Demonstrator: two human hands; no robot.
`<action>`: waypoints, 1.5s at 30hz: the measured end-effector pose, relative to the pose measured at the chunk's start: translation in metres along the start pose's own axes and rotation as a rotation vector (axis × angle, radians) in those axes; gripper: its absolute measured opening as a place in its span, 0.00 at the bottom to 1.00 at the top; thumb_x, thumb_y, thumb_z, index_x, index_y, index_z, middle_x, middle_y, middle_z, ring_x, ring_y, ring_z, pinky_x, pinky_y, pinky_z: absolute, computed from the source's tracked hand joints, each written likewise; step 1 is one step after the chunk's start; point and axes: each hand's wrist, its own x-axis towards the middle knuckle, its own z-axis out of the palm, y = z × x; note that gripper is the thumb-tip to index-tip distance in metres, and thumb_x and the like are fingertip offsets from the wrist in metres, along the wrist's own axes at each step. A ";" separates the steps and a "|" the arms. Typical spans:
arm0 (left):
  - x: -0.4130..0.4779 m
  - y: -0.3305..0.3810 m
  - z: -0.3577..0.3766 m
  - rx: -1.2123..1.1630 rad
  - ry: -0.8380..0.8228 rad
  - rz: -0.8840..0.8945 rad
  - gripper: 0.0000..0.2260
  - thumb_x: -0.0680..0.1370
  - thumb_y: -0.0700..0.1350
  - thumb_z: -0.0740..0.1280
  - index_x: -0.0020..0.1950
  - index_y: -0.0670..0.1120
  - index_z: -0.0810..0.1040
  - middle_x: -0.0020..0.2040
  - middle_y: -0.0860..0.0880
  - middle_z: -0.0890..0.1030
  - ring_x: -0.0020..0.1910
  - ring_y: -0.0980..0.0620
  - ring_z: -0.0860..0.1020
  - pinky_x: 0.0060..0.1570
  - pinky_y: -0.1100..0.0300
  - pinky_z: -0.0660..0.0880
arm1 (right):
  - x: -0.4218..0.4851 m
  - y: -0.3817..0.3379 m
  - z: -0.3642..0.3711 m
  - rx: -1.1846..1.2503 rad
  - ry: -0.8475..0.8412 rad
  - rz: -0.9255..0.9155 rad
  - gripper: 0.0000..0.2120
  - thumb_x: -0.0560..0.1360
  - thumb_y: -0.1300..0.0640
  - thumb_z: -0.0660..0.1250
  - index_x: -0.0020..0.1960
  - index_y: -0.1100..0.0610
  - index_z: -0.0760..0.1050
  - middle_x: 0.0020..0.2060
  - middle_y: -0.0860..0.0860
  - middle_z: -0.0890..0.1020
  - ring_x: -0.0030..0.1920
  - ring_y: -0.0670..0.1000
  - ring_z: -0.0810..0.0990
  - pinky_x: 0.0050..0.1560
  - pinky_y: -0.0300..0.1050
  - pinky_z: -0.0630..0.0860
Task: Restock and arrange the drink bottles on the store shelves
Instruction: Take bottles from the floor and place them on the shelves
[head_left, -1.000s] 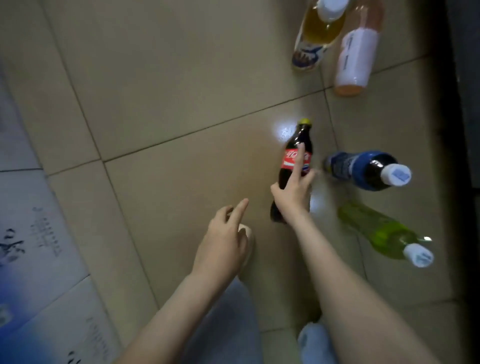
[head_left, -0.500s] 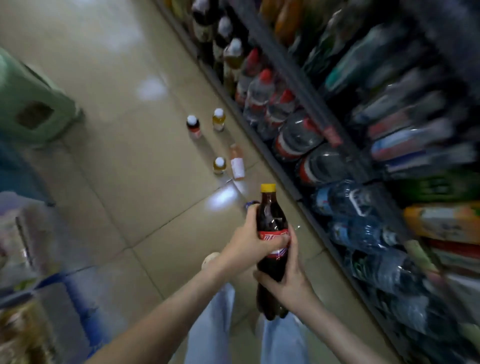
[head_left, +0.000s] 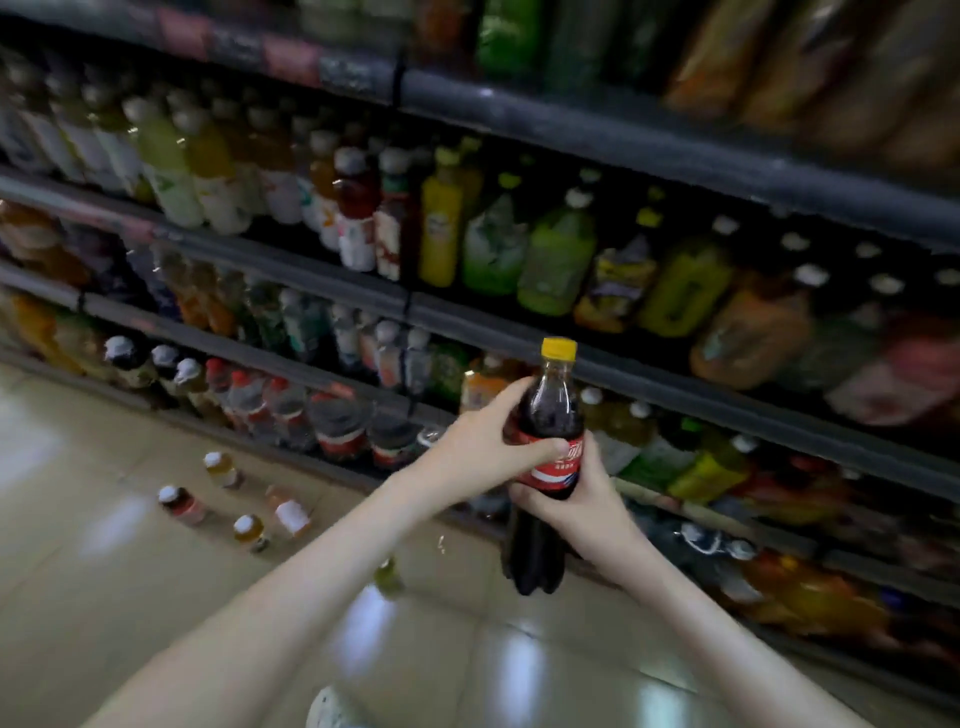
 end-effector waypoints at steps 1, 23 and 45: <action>0.007 0.029 0.024 0.021 -0.041 0.055 0.30 0.72 0.60 0.70 0.71 0.63 0.62 0.63 0.60 0.76 0.61 0.60 0.74 0.63 0.60 0.70 | -0.018 -0.003 -0.037 -0.012 0.056 -0.018 0.29 0.68 0.64 0.76 0.60 0.43 0.66 0.52 0.44 0.81 0.52 0.40 0.81 0.54 0.39 0.76; 0.181 0.427 0.450 0.328 0.055 0.998 0.23 0.79 0.45 0.64 0.74 0.53 0.65 0.69 0.52 0.68 0.67 0.56 0.68 0.59 0.69 0.64 | -0.177 -0.016 -0.613 -0.208 1.046 -0.479 0.36 0.68 0.60 0.76 0.67 0.50 0.57 0.56 0.37 0.71 0.52 0.26 0.73 0.49 0.22 0.70; 0.318 0.675 0.829 0.289 0.340 1.210 0.22 0.76 0.42 0.67 0.70 0.48 0.70 0.69 0.40 0.70 0.68 0.43 0.67 0.65 0.53 0.65 | -0.273 0.056 -1.105 -0.157 1.619 -0.713 0.48 0.70 0.60 0.75 0.74 0.56 0.41 0.67 0.48 0.59 0.66 0.39 0.61 0.62 0.21 0.55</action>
